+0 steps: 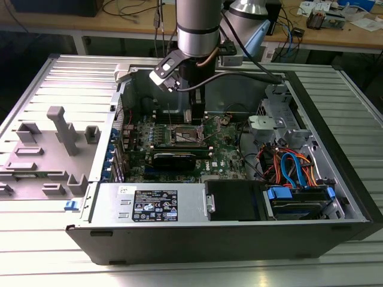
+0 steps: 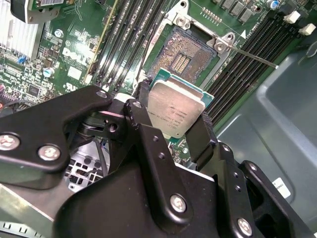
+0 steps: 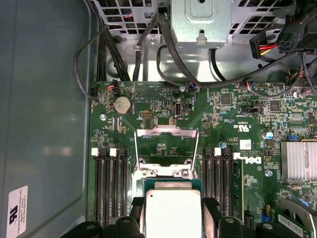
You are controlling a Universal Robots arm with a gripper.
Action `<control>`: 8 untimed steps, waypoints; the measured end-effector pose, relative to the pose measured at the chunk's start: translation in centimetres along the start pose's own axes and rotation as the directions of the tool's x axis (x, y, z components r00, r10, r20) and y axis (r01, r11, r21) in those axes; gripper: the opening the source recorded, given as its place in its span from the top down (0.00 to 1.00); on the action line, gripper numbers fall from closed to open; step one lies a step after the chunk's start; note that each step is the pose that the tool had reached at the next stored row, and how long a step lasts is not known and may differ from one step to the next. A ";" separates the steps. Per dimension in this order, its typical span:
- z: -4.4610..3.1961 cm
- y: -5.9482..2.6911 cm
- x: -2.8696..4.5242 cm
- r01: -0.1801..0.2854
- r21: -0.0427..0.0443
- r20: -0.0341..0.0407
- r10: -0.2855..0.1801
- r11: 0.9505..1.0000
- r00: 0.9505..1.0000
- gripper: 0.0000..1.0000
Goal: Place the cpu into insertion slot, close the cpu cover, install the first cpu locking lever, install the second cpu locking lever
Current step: 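Place the cpu into insertion slot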
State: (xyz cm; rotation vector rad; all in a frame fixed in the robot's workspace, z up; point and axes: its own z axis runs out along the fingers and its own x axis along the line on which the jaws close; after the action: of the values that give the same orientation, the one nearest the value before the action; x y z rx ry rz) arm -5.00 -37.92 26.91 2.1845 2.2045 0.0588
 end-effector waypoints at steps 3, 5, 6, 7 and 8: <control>0.06 -0.01 0.00 0.000 0.000 0.000 0.000 1.000 1.000 0.46; 0.10 -0.01 0.00 0.000 0.000 0.000 0.000 1.000 1.000 0.46; 0.12 -0.01 0.00 0.000 0.000 0.000 0.000 1.000 1.000 0.46; 0.14 -0.01 0.00 0.000 0.000 0.000 0.000 1.000 1.000 0.46; 0.19 -0.01 0.00 0.000 0.000 0.000 0.000 1.000 1.000 0.46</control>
State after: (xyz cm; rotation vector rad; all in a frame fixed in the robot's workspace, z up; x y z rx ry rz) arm -5.00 -37.92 26.72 2.1844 2.2044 0.0586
